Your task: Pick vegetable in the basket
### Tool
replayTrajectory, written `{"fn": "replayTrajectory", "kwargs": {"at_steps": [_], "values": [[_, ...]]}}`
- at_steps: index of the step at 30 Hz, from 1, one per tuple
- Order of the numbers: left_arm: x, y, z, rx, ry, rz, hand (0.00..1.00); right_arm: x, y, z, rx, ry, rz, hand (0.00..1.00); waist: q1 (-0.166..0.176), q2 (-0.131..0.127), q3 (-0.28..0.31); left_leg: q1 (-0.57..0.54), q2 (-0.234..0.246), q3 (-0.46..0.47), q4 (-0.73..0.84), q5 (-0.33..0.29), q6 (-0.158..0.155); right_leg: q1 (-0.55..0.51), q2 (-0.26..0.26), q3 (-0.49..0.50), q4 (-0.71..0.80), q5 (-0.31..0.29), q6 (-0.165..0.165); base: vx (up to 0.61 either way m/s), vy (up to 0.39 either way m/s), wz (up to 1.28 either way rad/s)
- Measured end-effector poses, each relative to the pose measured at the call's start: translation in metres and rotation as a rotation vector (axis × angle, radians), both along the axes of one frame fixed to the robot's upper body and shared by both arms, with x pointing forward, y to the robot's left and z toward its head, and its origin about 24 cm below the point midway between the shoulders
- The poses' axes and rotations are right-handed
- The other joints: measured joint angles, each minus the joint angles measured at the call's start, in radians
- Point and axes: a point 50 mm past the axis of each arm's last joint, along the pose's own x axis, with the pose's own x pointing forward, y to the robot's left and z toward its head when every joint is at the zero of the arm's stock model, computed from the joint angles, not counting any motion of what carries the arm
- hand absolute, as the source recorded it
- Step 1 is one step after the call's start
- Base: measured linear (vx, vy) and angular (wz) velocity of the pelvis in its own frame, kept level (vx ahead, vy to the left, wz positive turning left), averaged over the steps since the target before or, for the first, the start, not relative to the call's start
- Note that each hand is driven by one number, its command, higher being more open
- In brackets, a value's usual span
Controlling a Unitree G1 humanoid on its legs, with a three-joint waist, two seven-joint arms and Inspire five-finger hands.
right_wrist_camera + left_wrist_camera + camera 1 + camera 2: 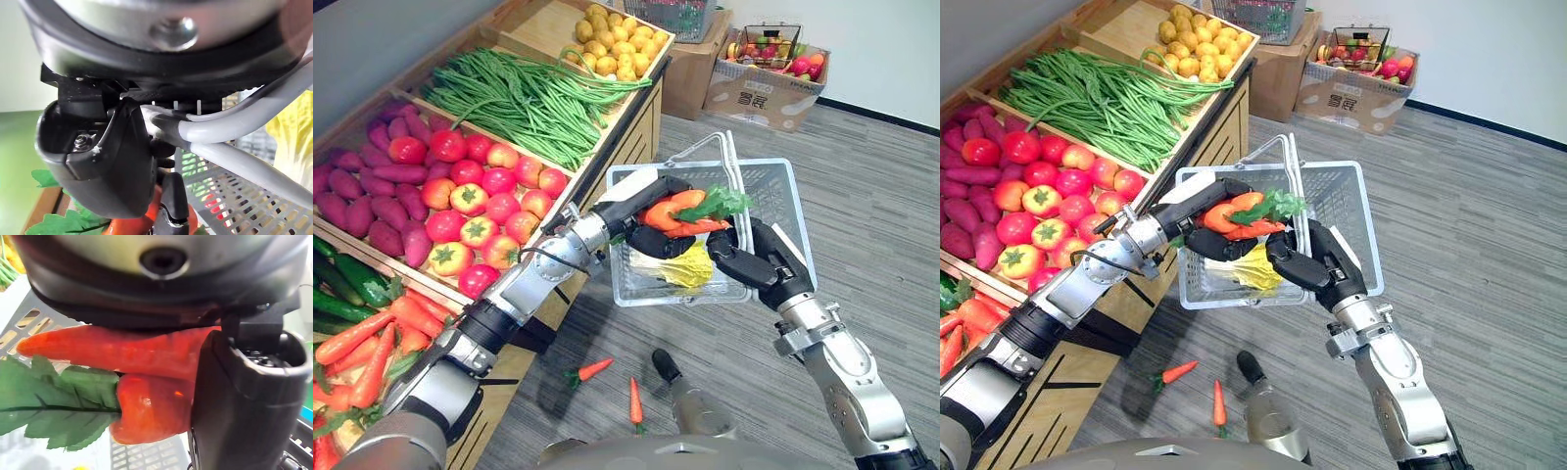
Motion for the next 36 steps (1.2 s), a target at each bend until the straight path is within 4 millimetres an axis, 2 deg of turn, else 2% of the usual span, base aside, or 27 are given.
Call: {"fn": "replayTrajectory", "kwargs": {"at_steps": [3,15,16,22,25,27,29,36], "values": [[0.0,-0.001,-0.006,0.027,-0.001,0.004,0.0,0.0,-0.001,-0.001,-0.033,0.021,0.016,0.0,-0.002,-0.001,0.007,-0.002,0.019,0.015,0.032,-0.017,-0.003,-0.015,0.014,0.02,0.0,0.008,0.005,0.02,0.068,-0.24],[-0.005,-0.006,-0.033,0.211,-0.064,-0.007,0.0,-0.002,-0.005,-0.01,-0.154,0.137,0.076,0.0,-0.02,-0.008,0.013,0.001,0.031,0.045,0.068,-0.045,-0.005,-0.032,0.025,0.065,0.002,0.017,0.019,0.01,0.069,-0.11],[-0.006,-0.005,-0.035,0.212,-0.058,-0.009,1.0,-0.003,-0.005,-0.01,-0.159,0.143,0.08,0.0,-0.021,-0.008,0.015,0.001,0.031,0.045,0.069,-0.046,-0.004,-0.032,0.025,0.065,0.003,0.017,0.02,0.01,0.062,-0.02],[-0.008,-0.001,-0.047,0.235,-0.017,0.005,1.0,-0.004,-0.001,-0.012,-0.154,0.152,0.115,0.0,-0.023,-0.009,0.019,0.0,0.033,0.043,0.07,-0.046,-0.004,-0.032,0.025,0.063,0.003,0.017,0.02,0.02,0.059,0.01],[-0.011,0.002,-0.07,0.402,0.023,-0.013,1.0,-0.005,0.008,-0.004,-0.109,0.115,0.157,0.0,-0.031,-0.007,0.02,-0.002,0.034,0.04,0.07,-0.046,-0.004,-0.032,0.025,0.058,0.003,0.017,0.019,0.02,0.05,0.02],[-0.027,0.001,-0.096,0.551,0.084,-0.106,1.0,-0.005,0.02,0.01,-0.062,0.049,0.217,0.0,-0.043,-0.003,0.027,-0.003,0.036,0.039,0.073,-0.048,-0.003,-0.032,0.025,0.056,0.003,0.017,0.019,0.02,0.056,0.02],[-0.03,-0.001,-0.1,0.555,0.099,-0.112,1.0,-0.004,0.026,0.016,-0.075,0.018,0.268,0.0,-0.041,0.0,0.031,-0.005,0.043,0.035,0.084,-0.053,-0.001,-0.032,0.026,0.053,0.003,0.017,0.019,0.02,0.064,0.05],[-0.022,0.001,-0.089,0.544,0.065,-0.09,1.0,-0.002,0.026,0.017,-0.053,0.005,0.24,0.0,-0.043,0.001,0.031,-0.016,0.048,0.022,0.088,-0.053,0.001,-0.031,0.026,0.042,0.004,0.017,0.019,0.02,0.064,0.04]]}}
